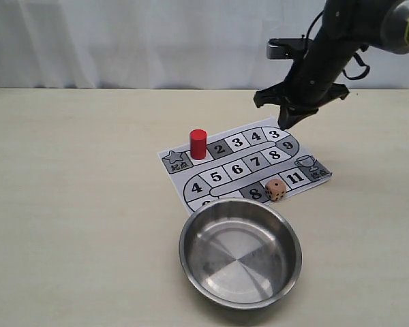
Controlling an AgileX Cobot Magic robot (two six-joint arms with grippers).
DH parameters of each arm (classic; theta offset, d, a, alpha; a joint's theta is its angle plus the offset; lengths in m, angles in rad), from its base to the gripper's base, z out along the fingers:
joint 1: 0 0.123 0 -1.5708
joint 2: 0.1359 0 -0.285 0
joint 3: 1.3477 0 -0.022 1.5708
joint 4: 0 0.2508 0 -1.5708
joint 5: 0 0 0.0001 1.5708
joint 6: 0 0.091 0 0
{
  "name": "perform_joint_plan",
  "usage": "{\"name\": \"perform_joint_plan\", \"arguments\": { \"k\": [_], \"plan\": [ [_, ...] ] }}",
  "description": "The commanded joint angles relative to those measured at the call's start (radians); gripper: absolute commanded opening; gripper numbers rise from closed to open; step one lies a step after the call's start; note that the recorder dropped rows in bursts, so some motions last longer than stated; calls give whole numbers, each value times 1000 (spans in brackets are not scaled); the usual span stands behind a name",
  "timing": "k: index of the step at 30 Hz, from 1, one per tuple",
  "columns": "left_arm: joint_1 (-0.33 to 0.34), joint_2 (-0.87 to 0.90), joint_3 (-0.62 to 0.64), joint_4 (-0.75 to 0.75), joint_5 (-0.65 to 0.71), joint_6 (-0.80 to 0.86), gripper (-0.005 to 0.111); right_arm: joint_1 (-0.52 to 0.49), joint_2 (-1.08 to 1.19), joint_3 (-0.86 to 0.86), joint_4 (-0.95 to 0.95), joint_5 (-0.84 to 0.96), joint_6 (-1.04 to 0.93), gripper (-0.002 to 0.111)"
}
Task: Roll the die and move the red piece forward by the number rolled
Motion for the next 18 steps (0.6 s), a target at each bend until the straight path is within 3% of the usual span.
{"name": "perform_joint_plan", "arguments": {
  "k": [1,13,18],
  "plan": [
    [-1,0,0,1,-9,0,0,-58,-75,106,-9,-15,-3,4],
    [-1,0,0,1,-9,0,0,-215,-336,446,-20,-93,-38,4],
    [-1,0,0,1,-9,0,0,-227,-484,589,-85,-165,-38,4]
  ]
}}
